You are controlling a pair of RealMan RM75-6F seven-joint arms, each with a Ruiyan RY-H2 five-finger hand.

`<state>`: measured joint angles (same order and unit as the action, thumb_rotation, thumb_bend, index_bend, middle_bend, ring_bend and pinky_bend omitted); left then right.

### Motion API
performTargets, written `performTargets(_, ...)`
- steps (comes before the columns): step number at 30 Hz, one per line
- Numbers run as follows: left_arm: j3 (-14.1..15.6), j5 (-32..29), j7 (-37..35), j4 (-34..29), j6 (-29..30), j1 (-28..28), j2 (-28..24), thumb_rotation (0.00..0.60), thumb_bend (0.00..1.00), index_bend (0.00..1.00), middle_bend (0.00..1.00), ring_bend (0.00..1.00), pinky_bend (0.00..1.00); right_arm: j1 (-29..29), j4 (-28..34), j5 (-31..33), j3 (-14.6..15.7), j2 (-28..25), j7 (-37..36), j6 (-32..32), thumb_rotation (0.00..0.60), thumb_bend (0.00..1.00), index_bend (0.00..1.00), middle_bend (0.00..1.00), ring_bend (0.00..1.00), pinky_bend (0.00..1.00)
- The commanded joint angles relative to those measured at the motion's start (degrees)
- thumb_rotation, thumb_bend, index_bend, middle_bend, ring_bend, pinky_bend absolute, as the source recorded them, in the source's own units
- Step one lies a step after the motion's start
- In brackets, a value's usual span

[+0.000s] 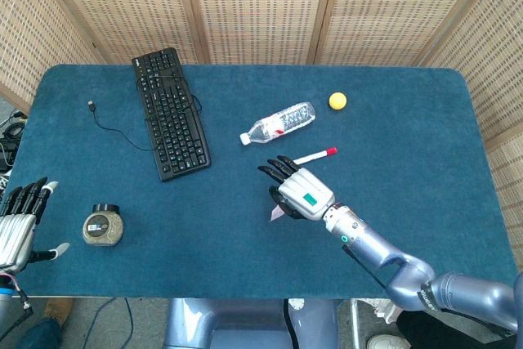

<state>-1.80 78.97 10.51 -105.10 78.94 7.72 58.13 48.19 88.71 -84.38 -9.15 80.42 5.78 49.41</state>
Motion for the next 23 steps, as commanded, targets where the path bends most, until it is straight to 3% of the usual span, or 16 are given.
performTargets(1, -0.01, 0.03, -0.53, 0.06, -0.24, 0.07, -0.25, 0.6, 0.0, 0.0, 0.0, 0.0, 0.0, 2.71, 7.04, 8.24, -2.8, -2.1, 1.87, -5.59, 0.6, 0.59, 0.77, 0.06, 0.0, 0.0)
performTargets(9, 0.12, 0.38, -1.68, 0.21, -0.79, 0.26, -0.74, 0.6, 0.0, 0.0, 0.0, 0.0, 0.0, 6.13, 14.49, 23.7, -5.33, -2.95, 2.79, -10.55, 0.6, 0.58, 0.78, 0.06, 0.0, 0.0)
performTargets(13, 0.15, 0.55, -2.5, 0.15, -0.78, 0.19, -1.12, 0.6, 0.0, 0.0, 0.0, 0.0, 0.0, 8.12, 17.78, 33.23, -6.15, -4.81, -0.23, -13.85, 0.6, 0.58, 0.78, 0.07, 0.0, 0.0)
performTargets(18, 0.28, 0.46, -2.25, 0.14, -1.28, 0.38, -1.04, 0.6, 0.0, 0.0, 0.0, 0.0, 0.0, 9.17, 19.84, 38.24, -5.75, -7.09, -3.03, -15.84, 0.6, 0.58, 0.78, 0.07, 0.0, 0.0)
performTargets(23, 0.36, 0.29, -1.72, 0.2, -1.58, 0.51, -0.77, 0.6, 0.0, 0.0, 0.0, 0.0, 0.0, 9.43, 20.33, 38.79, -5.45, -8.11, -4.28, -16.65, 0.6, 0.58, 0.78, 0.07, 0.0, 0.0)
